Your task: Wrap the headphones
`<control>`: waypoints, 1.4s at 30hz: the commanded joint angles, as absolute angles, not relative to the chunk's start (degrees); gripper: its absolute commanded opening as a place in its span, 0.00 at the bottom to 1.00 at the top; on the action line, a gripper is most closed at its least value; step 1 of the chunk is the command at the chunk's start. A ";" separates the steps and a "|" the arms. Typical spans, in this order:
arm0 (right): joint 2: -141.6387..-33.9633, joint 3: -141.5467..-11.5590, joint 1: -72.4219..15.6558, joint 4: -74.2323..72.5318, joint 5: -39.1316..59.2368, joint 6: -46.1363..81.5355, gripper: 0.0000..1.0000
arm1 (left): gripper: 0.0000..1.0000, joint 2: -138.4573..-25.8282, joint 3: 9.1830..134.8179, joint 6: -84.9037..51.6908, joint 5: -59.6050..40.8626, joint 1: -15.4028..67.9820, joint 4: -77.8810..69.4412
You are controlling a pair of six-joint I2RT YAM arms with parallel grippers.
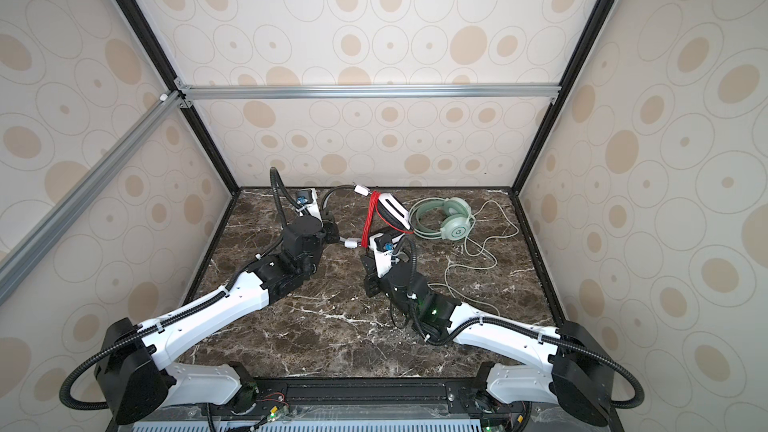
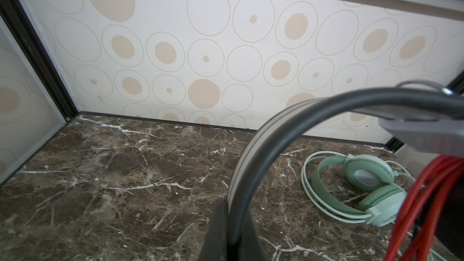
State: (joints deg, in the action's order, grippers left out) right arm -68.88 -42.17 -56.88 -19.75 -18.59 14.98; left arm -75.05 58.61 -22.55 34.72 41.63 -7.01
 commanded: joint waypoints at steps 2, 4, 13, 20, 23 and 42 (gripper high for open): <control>-66.86 -46.53 -57.81 -13.87 -19.41 14.44 0.00 | 0.00 -72.08 58.71 -16.83 39.78 41.56 -5.92; -68.60 -50.91 -57.84 -7.09 -19.14 12.57 0.00 | 0.00 -71.55 58.35 -14.51 39.76 41.78 -4.18; -74.99 -64.30 -58.22 13.41 -19.19 6.27 0.00 | 0.00 -68.65 56.18 -6.73 40.53 42.05 0.22; -79.38 -72.10 -58.45 24.23 -18.63 1.33 0.00 | 0.00 -68.28 56.66 -2.80 40.09 42.08 2.78; -80.22 -73.10 -58.93 26.12 -16.31 -4.42 0.00 | 0.00 -68.29 57.21 -1.36 37.56 42.11 3.53; -82.41 -78.67 -55.45 32.34 -21.74 -20.73 0.00 | 0.00 -65.40 56.43 6.13 18.31 42.14 5.91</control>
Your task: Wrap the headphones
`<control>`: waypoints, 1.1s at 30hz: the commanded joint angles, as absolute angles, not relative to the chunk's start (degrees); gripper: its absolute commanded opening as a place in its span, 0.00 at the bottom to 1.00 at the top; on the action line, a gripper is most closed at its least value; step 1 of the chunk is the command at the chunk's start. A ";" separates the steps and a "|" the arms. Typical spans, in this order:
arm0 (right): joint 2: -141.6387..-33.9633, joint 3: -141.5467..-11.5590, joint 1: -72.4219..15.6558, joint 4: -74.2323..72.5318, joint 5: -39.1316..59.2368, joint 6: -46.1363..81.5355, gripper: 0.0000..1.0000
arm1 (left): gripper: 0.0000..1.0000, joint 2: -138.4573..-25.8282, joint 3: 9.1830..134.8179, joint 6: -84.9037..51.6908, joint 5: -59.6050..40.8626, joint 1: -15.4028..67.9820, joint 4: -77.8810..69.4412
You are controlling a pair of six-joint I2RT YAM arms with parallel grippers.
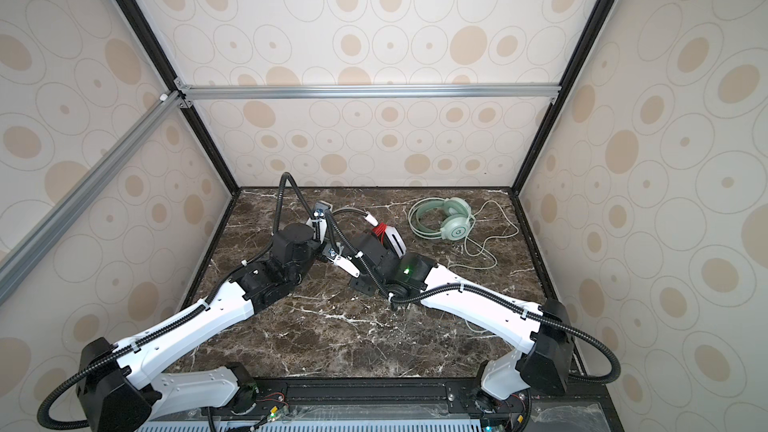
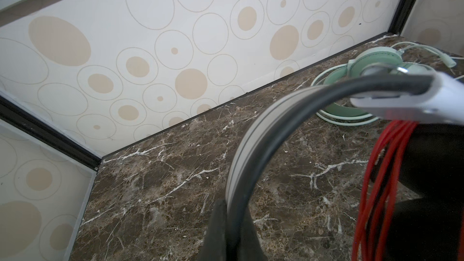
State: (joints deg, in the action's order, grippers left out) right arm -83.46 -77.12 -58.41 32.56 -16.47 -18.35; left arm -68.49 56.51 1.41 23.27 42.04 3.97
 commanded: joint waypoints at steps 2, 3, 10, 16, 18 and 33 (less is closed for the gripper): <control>-81.79 -78.15 -55.08 32.35 -21.54 -21.86 0.00 | 0.00 -65.60 56.64 6.92 17.94 42.14 6.35; -81.58 -78.18 -54.93 32.64 -21.41 -22.39 0.00 | 0.00 -65.81 56.82 7.33 17.84 42.17 6.74; -81.21 -80.88 -53.66 34.84 -21.10 -22.19 0.00 | 0.00 -66.77 57.48 7.25 15.99 42.16 7.91; -79.07 -79.41 -53.62 32.22 -13.00 -17.19 0.00 | 0.00 -66.88 57.30 5.87 15.64 42.10 7.65; -78.41 -78.13 -53.70 30.82 -11.50 -16.19 0.00 | 0.00 -66.93 57.22 5.78 15.40 42.18 7.65; -80.97 -78.23 -53.75 32.56 -19.95 -18.35 0.05 | 0.00 -67.69 58.34 5.00 11.97 42.10 7.71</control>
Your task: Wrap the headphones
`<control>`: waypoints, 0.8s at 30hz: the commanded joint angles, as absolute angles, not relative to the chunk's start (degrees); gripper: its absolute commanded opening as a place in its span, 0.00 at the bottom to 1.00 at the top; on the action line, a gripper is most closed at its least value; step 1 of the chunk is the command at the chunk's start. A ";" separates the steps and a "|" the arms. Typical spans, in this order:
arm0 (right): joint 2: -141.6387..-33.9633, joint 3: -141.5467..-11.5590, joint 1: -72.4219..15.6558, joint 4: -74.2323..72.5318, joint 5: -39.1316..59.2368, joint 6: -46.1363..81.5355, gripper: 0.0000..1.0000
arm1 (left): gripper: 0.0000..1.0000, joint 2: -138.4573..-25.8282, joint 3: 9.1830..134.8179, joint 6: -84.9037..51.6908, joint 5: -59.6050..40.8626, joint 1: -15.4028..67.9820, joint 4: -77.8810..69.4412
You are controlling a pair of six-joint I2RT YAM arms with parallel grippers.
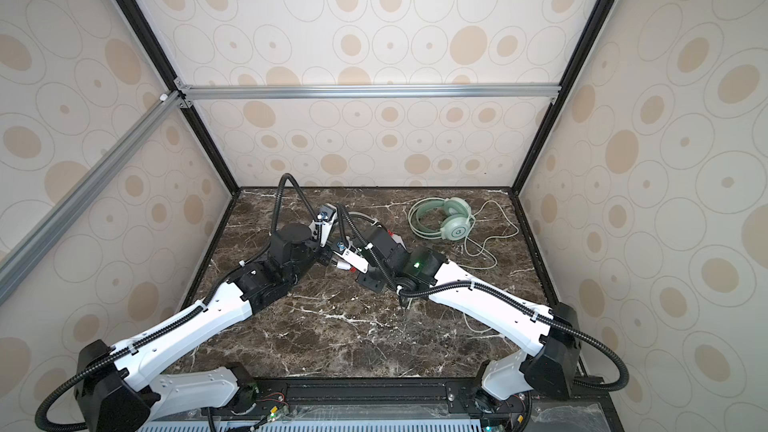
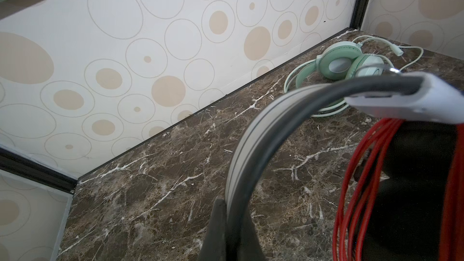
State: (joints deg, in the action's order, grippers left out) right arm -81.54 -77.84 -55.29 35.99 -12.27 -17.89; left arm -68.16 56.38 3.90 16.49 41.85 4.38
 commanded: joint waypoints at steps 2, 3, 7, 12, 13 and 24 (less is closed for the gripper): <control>-80.62 -77.37 -53.75 31.22 -20.87 -18.19 0.06 | 0.00 -68.10 59.03 4.47 11.69 42.11 8.06; -80.38 -76.74 -53.72 30.58 -21.29 -18.25 0.07 | 0.00 -68.20 59.49 4.10 11.62 42.10 8.32; -79.56 -75.15 -53.77 29.30 -23.04 -19.26 0.09 | 0.00 -68.37 61.34 2.63 10.75 41.79 9.27; -77.86 -73.77 -53.71 28.72 -24.17 -20.32 0.14 | 0.00 -69.17 63.10 1.52 10.17 41.28 10.55; -77.34 -73.50 -53.72 28.48 -24.10 -20.40 0.15 | 0.00 -69.26 63.10 1.41 10.06 41.15 10.54; -74.10 -71.37 -53.72 26.44 -21.99 -19.76 0.30 | 0.00 -69.38 63.54 -0.06 7.54 40.86 11.14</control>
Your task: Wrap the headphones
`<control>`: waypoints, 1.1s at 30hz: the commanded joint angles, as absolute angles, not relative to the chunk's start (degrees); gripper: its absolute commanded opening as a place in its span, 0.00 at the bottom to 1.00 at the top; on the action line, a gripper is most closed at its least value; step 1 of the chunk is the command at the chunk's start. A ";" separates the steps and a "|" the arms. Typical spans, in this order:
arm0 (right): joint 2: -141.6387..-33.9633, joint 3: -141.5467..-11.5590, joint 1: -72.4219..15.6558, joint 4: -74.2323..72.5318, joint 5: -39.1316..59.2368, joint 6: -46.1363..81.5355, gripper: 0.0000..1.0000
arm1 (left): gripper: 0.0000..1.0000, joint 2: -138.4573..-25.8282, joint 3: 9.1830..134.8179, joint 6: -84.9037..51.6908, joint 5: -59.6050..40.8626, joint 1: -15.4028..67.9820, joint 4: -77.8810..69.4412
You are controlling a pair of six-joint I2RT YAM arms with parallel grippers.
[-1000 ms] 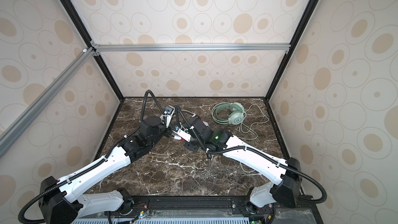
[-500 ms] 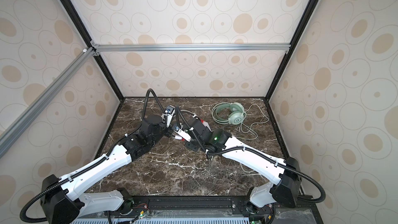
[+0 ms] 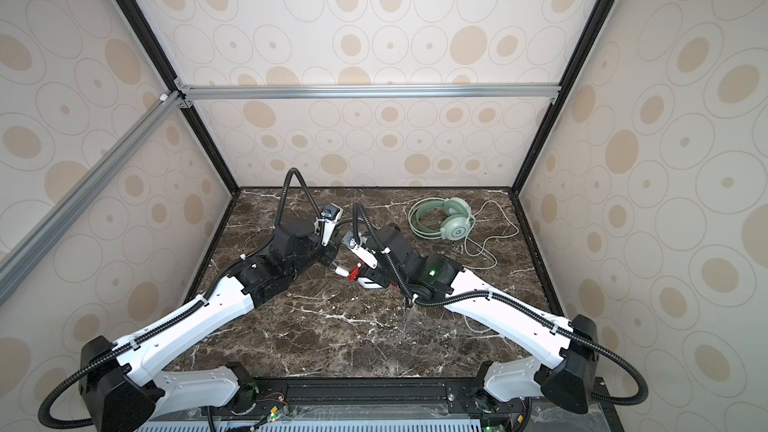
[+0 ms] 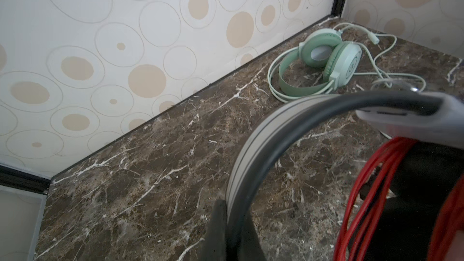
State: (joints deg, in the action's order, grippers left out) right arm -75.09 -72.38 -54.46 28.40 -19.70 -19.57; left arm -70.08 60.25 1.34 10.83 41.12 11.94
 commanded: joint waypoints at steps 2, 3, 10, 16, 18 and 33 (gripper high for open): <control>-74.18 -71.04 -53.75 26.45 -21.86 -19.72 0.30 | 0.00 -69.21 63.63 -0.47 6.98 40.73 11.16; -74.25 -70.86 -53.75 26.50 -21.58 -19.83 0.30 | 0.00 -69.17 63.76 -0.61 6.62 40.61 11.28; -72.99 -70.51 -53.74 25.82 -21.16 -19.39 0.31 | 0.00 -70.09 65.44 -1.44 6.50 40.26 13.52; -70.45 -70.69 -53.71 25.30 -19.56 -18.00 0.48 | 0.00 -71.93 67.03 -2.75 6.89 39.59 14.99; -69.20 -70.05 -53.63 24.67 -19.57 -17.62 0.51 | 0.00 -72.37 67.14 -3.50 7.45 39.32 14.97; -47.18 -58.05 -32.66 18.12 3.54 -6.17 0.85 | 0.00 -71.64 75.86 -11.21 -3.26 37.94 18.27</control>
